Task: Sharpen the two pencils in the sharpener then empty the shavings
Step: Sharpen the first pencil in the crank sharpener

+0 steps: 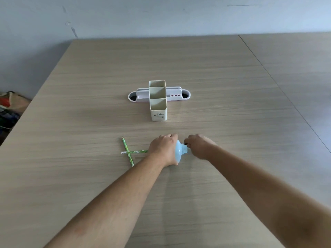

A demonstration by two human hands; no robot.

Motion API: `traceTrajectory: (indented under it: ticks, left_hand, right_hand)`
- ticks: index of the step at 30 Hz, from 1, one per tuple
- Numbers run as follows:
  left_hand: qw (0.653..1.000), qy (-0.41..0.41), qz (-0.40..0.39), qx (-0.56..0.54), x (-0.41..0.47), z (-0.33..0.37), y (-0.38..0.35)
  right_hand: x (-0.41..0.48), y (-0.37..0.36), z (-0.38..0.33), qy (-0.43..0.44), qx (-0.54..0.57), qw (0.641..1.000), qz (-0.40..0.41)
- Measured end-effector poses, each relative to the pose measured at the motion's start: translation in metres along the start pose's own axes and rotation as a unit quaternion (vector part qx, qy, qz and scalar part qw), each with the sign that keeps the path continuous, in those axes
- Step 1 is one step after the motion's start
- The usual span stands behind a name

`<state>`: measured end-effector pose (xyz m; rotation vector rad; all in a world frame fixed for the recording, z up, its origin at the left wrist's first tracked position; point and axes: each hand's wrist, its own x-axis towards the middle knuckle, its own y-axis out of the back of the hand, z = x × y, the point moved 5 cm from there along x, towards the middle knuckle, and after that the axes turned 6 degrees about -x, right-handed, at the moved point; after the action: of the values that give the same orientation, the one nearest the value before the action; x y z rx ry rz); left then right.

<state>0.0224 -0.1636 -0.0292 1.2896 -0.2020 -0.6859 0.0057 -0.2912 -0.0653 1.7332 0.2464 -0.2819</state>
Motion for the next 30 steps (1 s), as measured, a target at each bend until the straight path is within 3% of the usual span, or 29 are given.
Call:
traceTrajectory:
  ticks: [3, 6, 9, 14, 19, 24, 27, 30]
  left_hand:
    - [1.0, 0.011, 0.004, -0.001, 0.001, -0.001, -0.001]
    - [1.0, 0.0, -0.001, -0.002, 0.0, -0.001, -0.001]
    - [1.0, -0.017, -0.008, 0.01, -0.001, -0.001, 0.001]
    - [1.0, 0.001, 0.006, 0.005, -0.002, -0.001, 0.001]
    - [1.0, 0.004, -0.002, 0.006, -0.001, 0.0, 0.0]
    - [0.999, -0.026, 0.001, 0.021, -0.004, 0.001, 0.001]
    - [1.0, -0.011, 0.006, 0.016, -0.004, -0.001, 0.0]
    - [1.0, -0.002, 0.01, 0.009, -0.003, -0.001, 0.0]
  right_hand:
    - [-0.04, -0.024, -0.009, 0.044, 0.009, 0.998, -0.033]
    - [-0.064, 0.008, -0.011, 0.074, 0.058, 0.993, -0.072]
    - [-0.029, 0.044, -0.002, 0.058, 0.057, 0.997, 0.014]
    - [-0.004, 0.0, -0.002, -0.019, -0.051, 0.998, -0.008]
    - [-0.063, 0.003, -0.017, 0.051, -0.091, 0.993, -0.059]
    - [-0.022, 0.055, -0.006, 0.016, -0.091, 0.995, 0.025]
    - [-0.005, 0.022, -0.006, -0.023, -0.097, 0.995, 0.004]
    - [-0.034, -0.014, -0.012, 0.001, -0.093, 0.994, -0.053]
